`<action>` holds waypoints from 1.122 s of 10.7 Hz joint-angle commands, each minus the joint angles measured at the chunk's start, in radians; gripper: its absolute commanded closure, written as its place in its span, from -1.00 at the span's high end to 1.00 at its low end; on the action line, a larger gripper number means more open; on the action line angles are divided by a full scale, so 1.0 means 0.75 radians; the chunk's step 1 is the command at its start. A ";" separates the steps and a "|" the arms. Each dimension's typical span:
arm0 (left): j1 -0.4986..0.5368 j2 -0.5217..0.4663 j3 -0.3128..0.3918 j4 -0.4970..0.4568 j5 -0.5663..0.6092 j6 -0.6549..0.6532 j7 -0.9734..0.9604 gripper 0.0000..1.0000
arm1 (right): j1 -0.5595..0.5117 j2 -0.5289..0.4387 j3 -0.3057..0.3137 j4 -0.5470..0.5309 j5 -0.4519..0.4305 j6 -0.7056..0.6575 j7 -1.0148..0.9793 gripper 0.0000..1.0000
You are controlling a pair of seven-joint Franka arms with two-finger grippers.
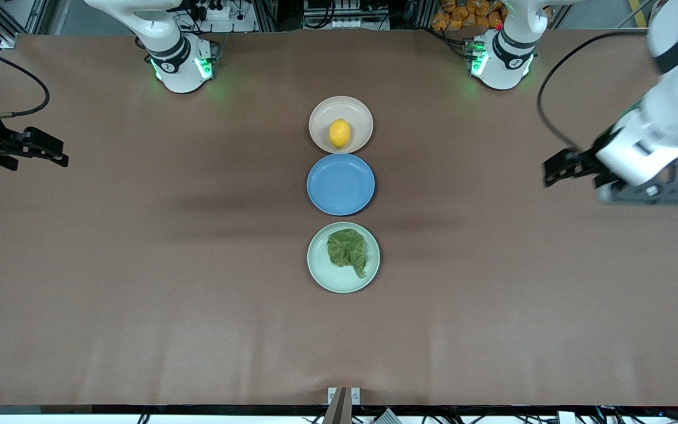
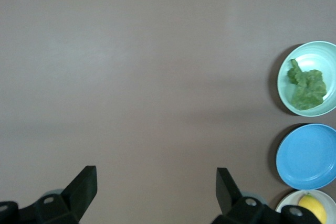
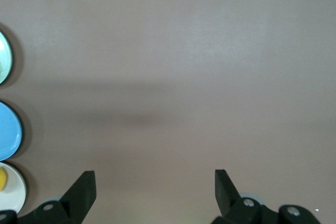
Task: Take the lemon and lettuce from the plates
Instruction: 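Move the left gripper toward the green plate with the lettuce leaf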
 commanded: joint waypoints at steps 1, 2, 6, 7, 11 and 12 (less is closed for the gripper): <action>-0.093 0.124 -0.007 -0.004 -0.024 0.159 -0.019 1.00 | -0.017 -0.050 0.006 -0.042 0.045 -0.024 -0.003 1.00; -0.129 0.169 -0.007 -0.004 -0.022 0.202 -0.019 1.00 | -0.017 -0.057 0.006 -0.042 0.047 -0.077 -0.003 1.00; -0.313 0.375 -0.007 0.002 -0.019 0.480 -0.021 1.00 | -0.008 -0.050 0.010 -0.042 0.053 -0.110 0.009 1.00; -0.366 0.435 -0.007 0.004 -0.022 0.572 -0.023 1.00 | -0.002 -0.050 0.012 -0.062 0.053 -0.125 0.027 1.00; -0.504 0.627 -0.004 0.008 0.001 0.893 -0.009 1.00 | 0.075 -0.040 0.016 -0.117 0.112 -0.127 0.062 1.00; -0.528 0.674 -0.002 0.008 0.001 0.955 -0.007 1.00 | 0.100 -0.040 0.014 -0.150 0.161 -0.121 0.064 1.00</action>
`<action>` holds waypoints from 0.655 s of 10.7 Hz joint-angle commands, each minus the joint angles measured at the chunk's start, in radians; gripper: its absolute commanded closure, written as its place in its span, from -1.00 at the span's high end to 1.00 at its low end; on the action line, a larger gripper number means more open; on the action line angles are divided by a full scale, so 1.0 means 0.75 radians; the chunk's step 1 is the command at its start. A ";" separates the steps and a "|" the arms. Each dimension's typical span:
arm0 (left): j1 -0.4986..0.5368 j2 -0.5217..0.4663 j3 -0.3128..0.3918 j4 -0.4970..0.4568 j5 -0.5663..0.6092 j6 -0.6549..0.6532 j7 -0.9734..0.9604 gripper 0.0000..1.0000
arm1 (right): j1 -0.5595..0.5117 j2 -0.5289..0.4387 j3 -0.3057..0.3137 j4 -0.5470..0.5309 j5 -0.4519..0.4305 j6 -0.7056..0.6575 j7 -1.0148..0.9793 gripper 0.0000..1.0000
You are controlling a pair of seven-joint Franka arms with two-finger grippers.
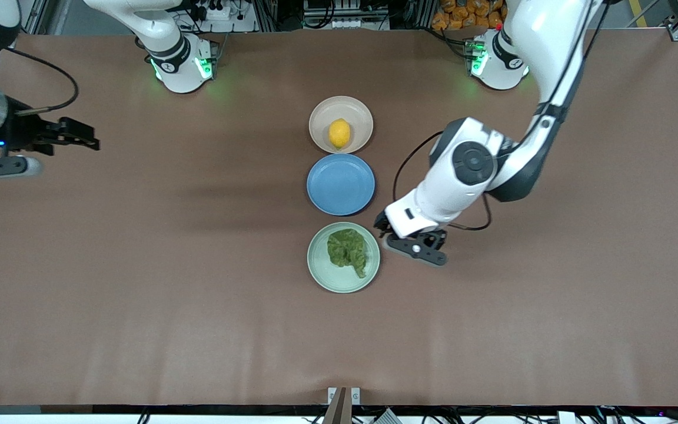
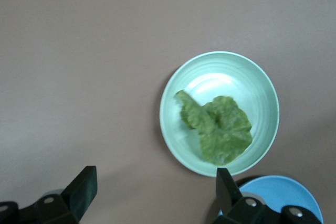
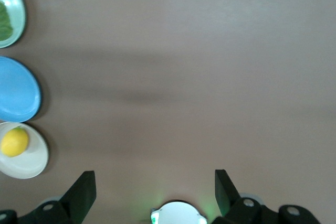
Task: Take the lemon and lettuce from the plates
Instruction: 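Grasp the lettuce leaf with the left gripper while the right gripper advances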
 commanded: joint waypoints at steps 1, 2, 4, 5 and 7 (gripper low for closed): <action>-0.077 0.154 0.015 0.035 0.004 0.196 0.009 1.00 | 0.061 -0.004 0.000 -0.061 0.123 0.006 0.033 1.00; -0.118 0.202 0.023 0.035 0.004 0.260 -0.001 1.00 | 0.085 0.011 0.002 -0.063 0.138 0.008 0.051 1.00; -0.163 0.261 0.025 0.035 0.008 0.346 -0.005 0.79 | 0.151 0.039 0.000 -0.063 0.144 0.024 0.117 1.00; -0.181 0.282 0.027 0.043 0.006 0.372 -0.005 0.78 | 0.193 0.070 0.000 -0.063 0.154 0.055 0.170 1.00; -0.208 0.345 0.043 0.051 0.010 0.430 -0.028 0.65 | 0.279 0.149 0.000 -0.065 0.164 0.138 0.276 1.00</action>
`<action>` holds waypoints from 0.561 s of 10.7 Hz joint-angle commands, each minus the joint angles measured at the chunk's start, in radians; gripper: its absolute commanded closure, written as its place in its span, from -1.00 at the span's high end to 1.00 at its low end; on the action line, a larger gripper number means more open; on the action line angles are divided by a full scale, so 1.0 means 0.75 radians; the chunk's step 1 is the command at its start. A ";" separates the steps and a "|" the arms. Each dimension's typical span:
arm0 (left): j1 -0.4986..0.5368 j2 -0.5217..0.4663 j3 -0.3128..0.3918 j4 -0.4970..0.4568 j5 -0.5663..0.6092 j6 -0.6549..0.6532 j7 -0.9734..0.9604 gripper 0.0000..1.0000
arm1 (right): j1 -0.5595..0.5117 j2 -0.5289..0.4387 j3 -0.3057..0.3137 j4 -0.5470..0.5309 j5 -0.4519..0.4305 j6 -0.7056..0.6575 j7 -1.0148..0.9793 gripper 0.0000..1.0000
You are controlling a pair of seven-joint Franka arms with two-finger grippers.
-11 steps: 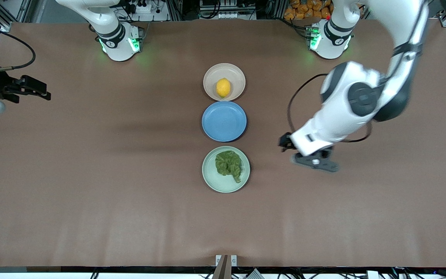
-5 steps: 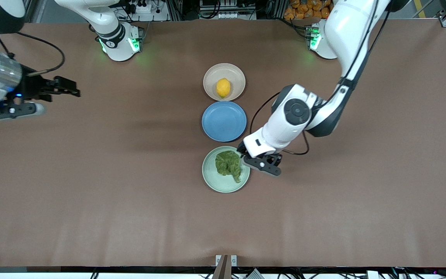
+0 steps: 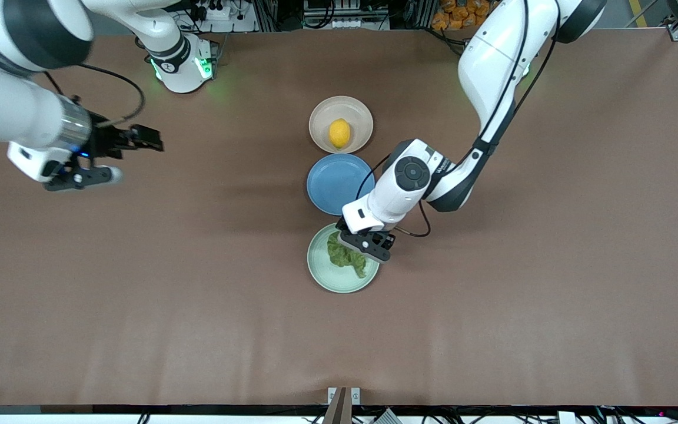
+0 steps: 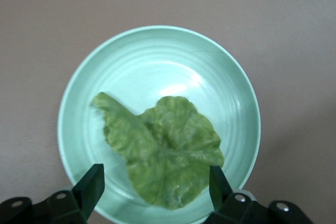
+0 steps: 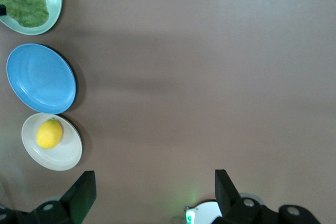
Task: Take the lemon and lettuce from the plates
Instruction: 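Grasp the lettuce leaf with the left gripper while the right gripper advances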
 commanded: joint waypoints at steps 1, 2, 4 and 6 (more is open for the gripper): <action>-0.067 0.089 0.076 0.048 0.016 0.053 -0.030 0.62 | 0.106 0.122 -0.004 -0.010 0.105 0.099 0.135 1.00; -0.103 0.114 0.119 0.073 0.014 0.053 -0.048 0.59 | 0.145 0.142 -0.004 -0.031 0.140 0.131 0.159 1.00; -0.139 0.142 0.166 0.099 0.014 0.053 -0.071 0.39 | 0.245 0.148 -0.004 -0.096 0.140 0.242 0.217 1.00; -0.137 0.134 0.166 0.099 0.014 0.053 -0.075 -0.15 | 0.329 0.210 -0.004 -0.131 0.142 0.312 0.282 1.00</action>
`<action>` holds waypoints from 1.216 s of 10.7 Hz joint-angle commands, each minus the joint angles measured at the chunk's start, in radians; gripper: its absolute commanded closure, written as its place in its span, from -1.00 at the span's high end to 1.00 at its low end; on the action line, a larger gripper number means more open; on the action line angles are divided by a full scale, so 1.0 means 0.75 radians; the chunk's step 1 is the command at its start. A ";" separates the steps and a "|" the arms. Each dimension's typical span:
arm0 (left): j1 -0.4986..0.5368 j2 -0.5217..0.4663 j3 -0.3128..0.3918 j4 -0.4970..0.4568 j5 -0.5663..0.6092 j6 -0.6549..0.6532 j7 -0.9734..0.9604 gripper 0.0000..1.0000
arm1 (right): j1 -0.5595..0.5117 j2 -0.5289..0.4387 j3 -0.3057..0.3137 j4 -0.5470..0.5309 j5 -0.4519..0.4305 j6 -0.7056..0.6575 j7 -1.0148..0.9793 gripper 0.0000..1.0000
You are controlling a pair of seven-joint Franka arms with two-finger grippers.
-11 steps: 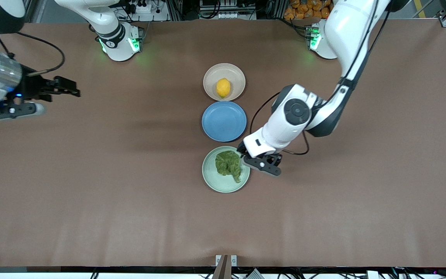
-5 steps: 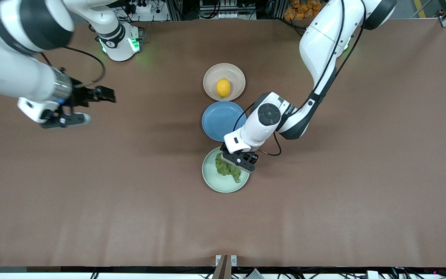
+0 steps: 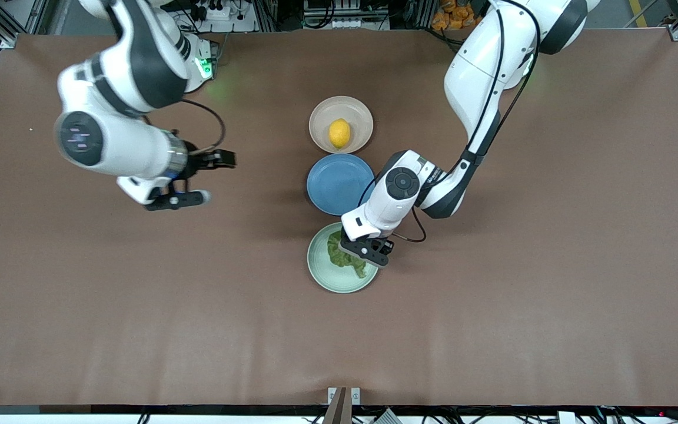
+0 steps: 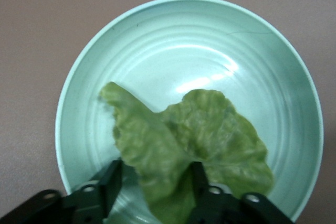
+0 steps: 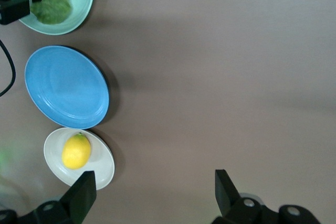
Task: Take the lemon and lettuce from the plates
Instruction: 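Move the lettuce with the left gripper while the right gripper grasps the lemon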
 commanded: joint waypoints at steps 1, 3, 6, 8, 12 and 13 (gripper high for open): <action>-0.024 0.015 0.028 0.042 0.014 0.009 -0.043 -0.50 | 0.119 0.073 -0.008 -0.054 0.039 0.066 0.168 1.00; -0.026 0.009 0.035 0.040 0.038 0.009 -0.039 -1.00 | 0.207 0.141 -0.008 -0.054 0.199 0.145 0.331 1.00; -0.086 -0.125 0.141 0.032 0.108 -0.111 -0.178 -1.00 | 0.297 0.202 -0.010 -0.056 0.197 0.238 0.432 1.00; -0.059 -0.283 0.143 0.028 0.089 -0.274 -0.247 -1.00 | 0.287 0.204 -0.010 -0.072 0.197 0.231 0.432 1.00; 0.139 -0.510 0.137 0.024 0.042 -0.701 -0.260 -1.00 | 0.309 0.215 -0.008 -0.087 0.220 0.252 0.434 1.00; 0.198 -0.515 0.137 0.022 0.040 -0.779 -0.201 -1.00 | 0.336 0.219 -0.008 -0.105 0.248 0.256 0.434 1.00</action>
